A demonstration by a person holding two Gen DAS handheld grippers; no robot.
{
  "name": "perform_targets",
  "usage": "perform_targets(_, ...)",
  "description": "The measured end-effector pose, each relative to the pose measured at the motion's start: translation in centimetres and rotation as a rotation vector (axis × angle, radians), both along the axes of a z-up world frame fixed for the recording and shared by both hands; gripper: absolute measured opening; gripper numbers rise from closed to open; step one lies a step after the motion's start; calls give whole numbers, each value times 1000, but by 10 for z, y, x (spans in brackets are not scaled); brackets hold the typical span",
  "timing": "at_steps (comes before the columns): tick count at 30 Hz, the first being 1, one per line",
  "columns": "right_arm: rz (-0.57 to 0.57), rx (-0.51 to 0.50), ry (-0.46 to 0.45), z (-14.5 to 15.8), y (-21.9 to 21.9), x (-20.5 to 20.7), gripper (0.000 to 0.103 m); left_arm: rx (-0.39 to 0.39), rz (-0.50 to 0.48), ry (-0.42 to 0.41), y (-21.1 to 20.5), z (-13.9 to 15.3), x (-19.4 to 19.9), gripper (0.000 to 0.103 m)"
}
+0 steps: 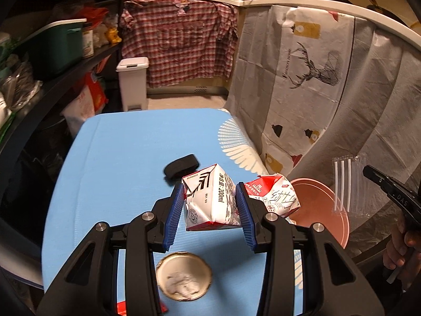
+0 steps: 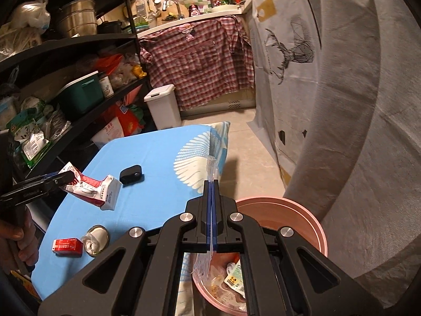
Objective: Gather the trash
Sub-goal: 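Carry the milk carton and straw packet over the pink bin with both tools, then open the left tool to drop the carton while the right tool drops the straws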
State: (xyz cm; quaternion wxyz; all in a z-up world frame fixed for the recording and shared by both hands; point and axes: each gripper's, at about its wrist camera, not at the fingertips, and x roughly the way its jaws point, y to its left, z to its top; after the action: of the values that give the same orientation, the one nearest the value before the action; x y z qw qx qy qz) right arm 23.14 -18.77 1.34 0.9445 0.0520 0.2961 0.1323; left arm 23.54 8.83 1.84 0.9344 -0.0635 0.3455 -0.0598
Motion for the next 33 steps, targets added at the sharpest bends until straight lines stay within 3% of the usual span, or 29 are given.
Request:
perform_targets(20, -88, -37, 30, -8, -37, 7, 1, 15, -131, 17, -87, -10, 24, 40)
perform_targets(33, -117, -41, 61, -16, -47, 14, 1, 65, -237, 51, -143, -31, 34, 40)
